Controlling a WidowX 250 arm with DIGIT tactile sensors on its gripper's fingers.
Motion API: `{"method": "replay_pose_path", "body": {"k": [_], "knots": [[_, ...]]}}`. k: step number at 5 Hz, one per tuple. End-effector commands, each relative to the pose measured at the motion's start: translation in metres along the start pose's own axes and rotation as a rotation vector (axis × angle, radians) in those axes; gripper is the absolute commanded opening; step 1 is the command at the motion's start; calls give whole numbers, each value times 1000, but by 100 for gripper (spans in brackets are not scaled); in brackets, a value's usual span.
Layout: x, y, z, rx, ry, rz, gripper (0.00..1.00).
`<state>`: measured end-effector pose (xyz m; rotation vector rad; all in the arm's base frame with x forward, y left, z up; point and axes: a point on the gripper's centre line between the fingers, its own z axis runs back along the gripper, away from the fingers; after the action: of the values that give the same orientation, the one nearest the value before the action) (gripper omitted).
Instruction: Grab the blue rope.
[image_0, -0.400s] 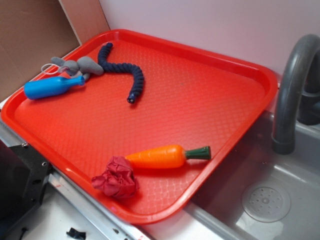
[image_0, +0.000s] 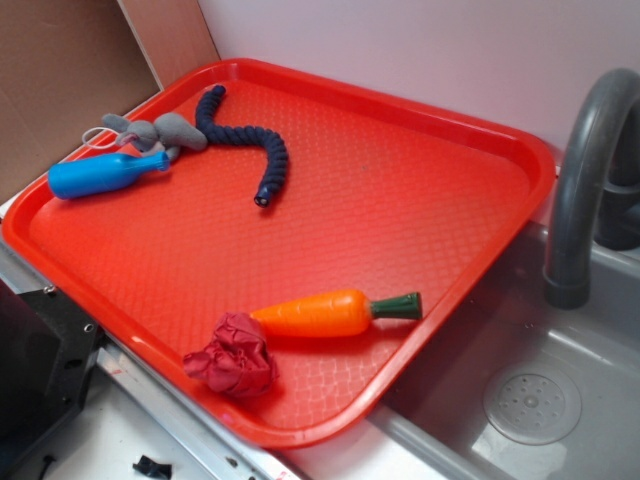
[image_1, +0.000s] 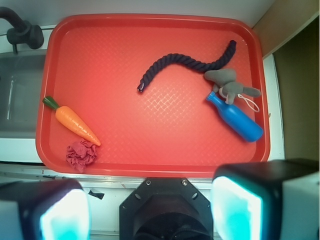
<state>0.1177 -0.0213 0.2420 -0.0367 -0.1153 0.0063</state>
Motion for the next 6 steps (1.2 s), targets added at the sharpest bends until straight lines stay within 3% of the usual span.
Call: {"method": "replay_pose_path", "body": {"k": [1, 2, 3, 4, 6], "knots": [[35, 9, -31, 49, -43, 404, 100], [53, 10, -57, 72, -70, 594, 100], [79, 14, -91, 53, -64, 740, 100], [105, 26, -122, 96, -81, 837, 100], [136, 37, -177, 103, -68, 825, 100]]}}
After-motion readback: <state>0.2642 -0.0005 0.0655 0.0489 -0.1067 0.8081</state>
